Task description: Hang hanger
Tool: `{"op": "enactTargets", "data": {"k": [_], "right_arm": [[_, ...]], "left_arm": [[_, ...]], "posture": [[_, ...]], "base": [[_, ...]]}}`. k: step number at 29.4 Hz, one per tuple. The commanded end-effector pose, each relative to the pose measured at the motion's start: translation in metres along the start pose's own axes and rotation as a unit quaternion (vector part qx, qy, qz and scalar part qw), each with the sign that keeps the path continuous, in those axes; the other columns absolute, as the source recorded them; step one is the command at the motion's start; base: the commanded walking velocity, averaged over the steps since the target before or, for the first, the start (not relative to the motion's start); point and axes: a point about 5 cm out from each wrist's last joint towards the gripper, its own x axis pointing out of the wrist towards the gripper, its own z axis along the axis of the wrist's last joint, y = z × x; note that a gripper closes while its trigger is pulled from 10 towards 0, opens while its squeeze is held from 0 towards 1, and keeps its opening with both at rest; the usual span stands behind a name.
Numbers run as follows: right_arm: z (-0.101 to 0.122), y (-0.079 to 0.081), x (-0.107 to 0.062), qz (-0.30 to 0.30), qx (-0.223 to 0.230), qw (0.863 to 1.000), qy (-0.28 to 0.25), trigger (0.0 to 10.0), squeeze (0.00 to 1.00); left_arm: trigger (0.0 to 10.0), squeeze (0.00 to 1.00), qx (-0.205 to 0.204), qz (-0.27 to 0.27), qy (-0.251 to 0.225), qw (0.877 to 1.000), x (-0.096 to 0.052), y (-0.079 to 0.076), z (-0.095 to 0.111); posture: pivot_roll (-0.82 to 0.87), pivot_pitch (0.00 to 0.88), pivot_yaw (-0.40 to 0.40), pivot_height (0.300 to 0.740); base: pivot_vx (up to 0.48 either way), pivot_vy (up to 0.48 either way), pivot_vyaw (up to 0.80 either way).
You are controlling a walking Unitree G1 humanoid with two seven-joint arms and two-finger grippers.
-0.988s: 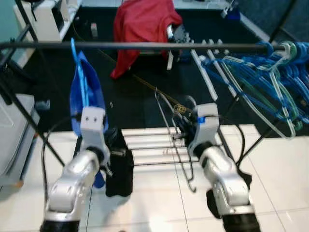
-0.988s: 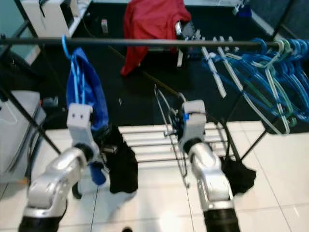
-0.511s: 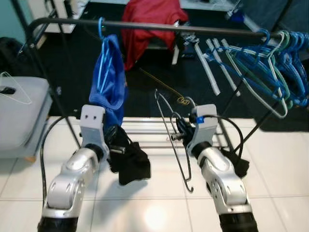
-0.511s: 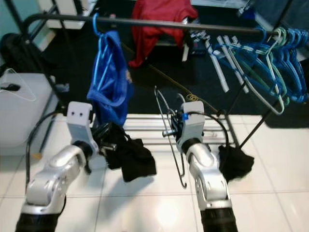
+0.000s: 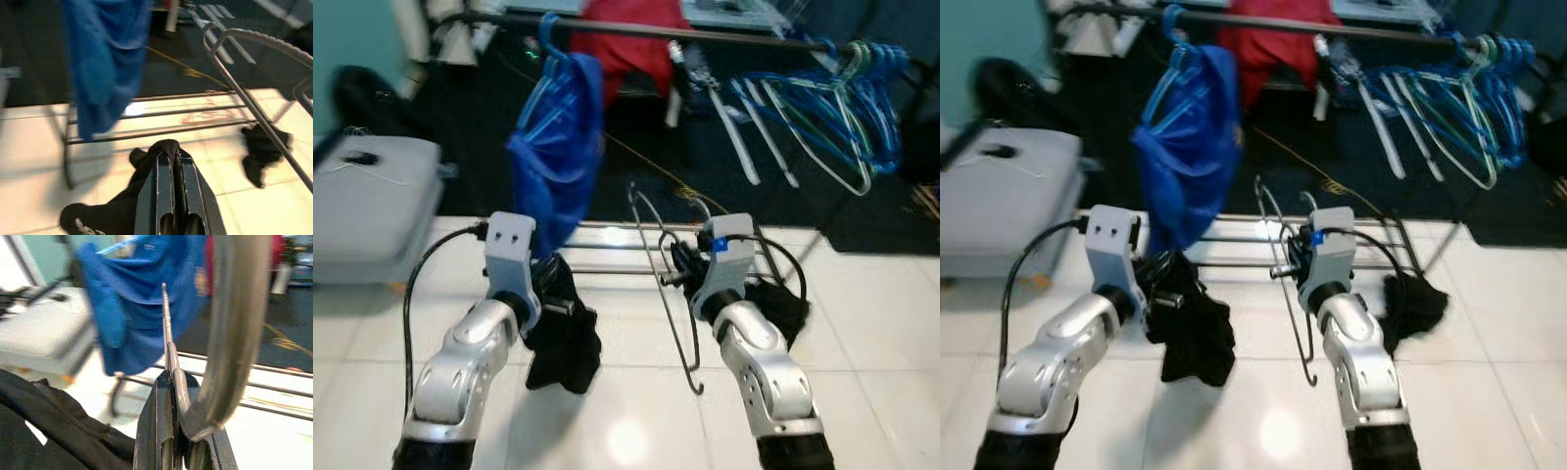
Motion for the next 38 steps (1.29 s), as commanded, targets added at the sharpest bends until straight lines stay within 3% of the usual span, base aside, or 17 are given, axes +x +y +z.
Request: {"op": "enactTargets", "data": {"k": [1, 20, 38], "right_arm": [[-0.002, -0.003, -0.003, -0.009, 0.004, 1.000, 0.004, 10.0, 0.00], [-0.005, -0.001, -0.003, -0.012, 0.014, 1.000, 0.009, 10.0, 0.00], [-0.014, 0.005, -0.004, 0.012, -0.008, 0.999, 0.043, 10.0, 0.00]], "left_arm": [[10.0, 0.00, 0.007, -0.014, 0.002, 1.000, 0.000, -0.003, 0.001], [10.0, 0.00, 0.021, -0.031, 0.016, 0.999, 0.004, -0.005, 0.000], [10.0, 0.00, 0.014, -0.003, 0.014, 1.000, 0.010, -0.002, -0.004]], "posture": [[-0.03, 0.224, -0.063, 0.740], [-0.03, 0.215, -0.047, 0.740], [-0.04, 0.198, -0.051, 0.740]], "base": [[0.000, 0.000, 0.00], [0.000, 0.000, 0.00], [0.000, 0.000, 0.00]]}}
